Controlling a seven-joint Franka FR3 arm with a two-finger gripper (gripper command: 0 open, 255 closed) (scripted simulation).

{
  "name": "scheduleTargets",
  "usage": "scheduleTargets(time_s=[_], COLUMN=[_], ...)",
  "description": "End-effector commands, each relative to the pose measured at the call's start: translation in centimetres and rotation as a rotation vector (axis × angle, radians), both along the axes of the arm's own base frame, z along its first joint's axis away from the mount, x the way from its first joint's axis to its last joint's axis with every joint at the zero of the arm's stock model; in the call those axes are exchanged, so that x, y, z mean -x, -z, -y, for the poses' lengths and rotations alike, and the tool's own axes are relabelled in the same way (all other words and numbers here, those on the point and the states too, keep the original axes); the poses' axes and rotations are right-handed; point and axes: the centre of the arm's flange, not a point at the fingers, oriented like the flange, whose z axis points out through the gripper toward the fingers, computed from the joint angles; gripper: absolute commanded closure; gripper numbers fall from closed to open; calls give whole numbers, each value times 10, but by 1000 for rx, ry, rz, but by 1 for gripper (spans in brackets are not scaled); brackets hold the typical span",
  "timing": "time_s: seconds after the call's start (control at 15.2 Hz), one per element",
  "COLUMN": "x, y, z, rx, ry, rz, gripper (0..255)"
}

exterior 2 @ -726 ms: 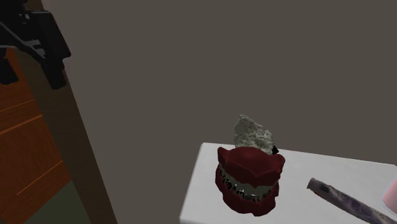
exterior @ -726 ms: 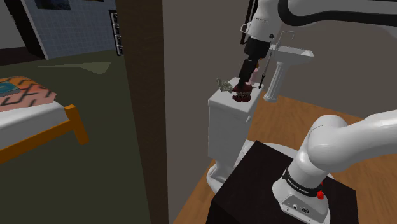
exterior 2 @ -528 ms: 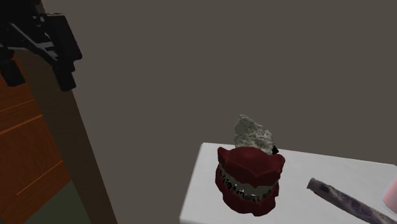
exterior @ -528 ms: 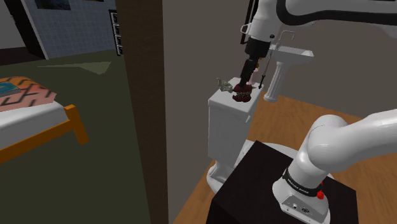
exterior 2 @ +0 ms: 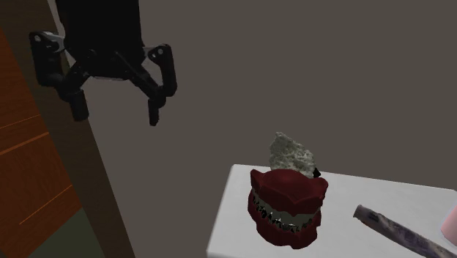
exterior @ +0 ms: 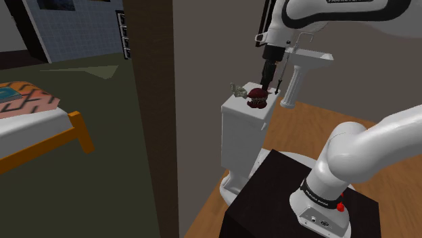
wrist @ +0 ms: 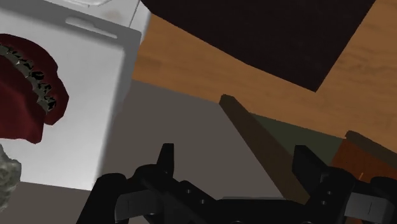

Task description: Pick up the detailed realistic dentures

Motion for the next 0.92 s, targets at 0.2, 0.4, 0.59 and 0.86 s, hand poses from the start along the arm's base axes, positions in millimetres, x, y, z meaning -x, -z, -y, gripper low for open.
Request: scheduleTargets(time_s=[0.2,0.4,0.59,0.86], x=[-34,-58,-86,-125], y=[22,36,52,75], z=[61,95,126,163], rx=[-33,-52,-72,-98], ry=[-159,-251,-343,-466], rz=[-46,-73,-100,-136], gripper=[0,0,0,0])
